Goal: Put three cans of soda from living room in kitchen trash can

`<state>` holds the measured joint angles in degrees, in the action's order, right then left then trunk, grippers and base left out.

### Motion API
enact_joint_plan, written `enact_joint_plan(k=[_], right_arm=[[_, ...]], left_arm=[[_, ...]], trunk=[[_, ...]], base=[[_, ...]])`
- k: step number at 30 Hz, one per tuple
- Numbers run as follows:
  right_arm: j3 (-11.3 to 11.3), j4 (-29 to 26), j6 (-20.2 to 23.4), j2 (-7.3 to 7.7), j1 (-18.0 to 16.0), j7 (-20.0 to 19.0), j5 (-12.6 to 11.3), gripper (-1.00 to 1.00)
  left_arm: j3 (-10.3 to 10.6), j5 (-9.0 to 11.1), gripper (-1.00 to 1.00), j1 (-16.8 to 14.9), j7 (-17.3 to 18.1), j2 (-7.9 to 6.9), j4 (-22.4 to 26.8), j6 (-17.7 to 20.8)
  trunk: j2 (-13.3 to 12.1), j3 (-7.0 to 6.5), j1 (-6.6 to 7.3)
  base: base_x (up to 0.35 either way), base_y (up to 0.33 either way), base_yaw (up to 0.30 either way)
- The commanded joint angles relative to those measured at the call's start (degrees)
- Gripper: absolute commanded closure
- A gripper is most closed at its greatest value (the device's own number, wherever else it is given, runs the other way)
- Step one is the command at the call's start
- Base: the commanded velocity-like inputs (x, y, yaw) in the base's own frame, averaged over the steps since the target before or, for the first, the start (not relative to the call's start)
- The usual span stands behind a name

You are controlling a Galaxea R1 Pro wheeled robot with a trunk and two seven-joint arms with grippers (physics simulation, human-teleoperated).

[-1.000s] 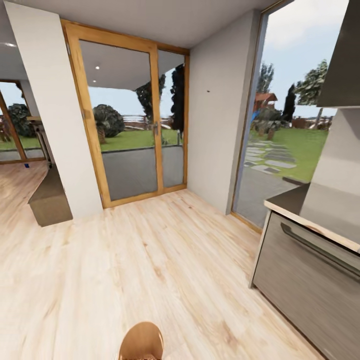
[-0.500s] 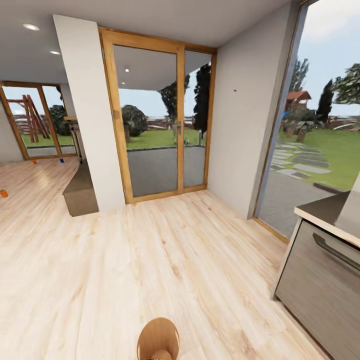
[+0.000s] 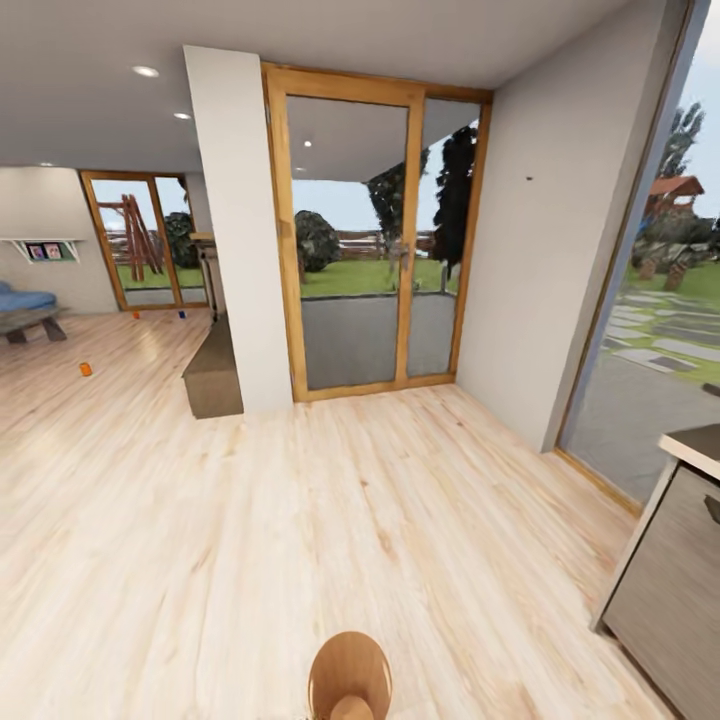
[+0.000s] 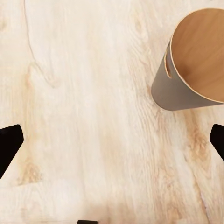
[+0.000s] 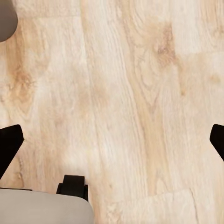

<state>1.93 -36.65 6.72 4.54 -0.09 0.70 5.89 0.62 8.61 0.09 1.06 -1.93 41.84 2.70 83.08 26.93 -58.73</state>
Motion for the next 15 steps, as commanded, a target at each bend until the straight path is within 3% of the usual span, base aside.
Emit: enact_joint_plan(k=[1, 13, 15], right_arm=[[0.0, 0.0, 0.0, 0.01, 0.0, 0.0, 0.0, -1.00], [0.0, 0.0, 0.0, 0.02, 0.0, 0.0, 0.0, -1.00], [0.1, 0.0, -0.6, 0.06, 0.0, -0.1, 0.0, -1.00]], left_arm=[[0.0, 0.0, -1.00, 0.0, 0.0, 0.00, 0.0, 0.0], [0.0, 0.0, -1.00, 0.0, 0.0, 0.00, 0.0, 0.0], [0.0, -0.8, -1.00, 0.0, 0.0, 0.03, 0.0, 0.0]], trunk=[[0.0, 0.00, 0.00], [0.0, 0.00, 0.00], [0.0, 0.00, 0.00]], base=[[0.000, 0.000, 0.290], [0.000, 0.000, 0.289], [0.000, 0.000, 0.170]])
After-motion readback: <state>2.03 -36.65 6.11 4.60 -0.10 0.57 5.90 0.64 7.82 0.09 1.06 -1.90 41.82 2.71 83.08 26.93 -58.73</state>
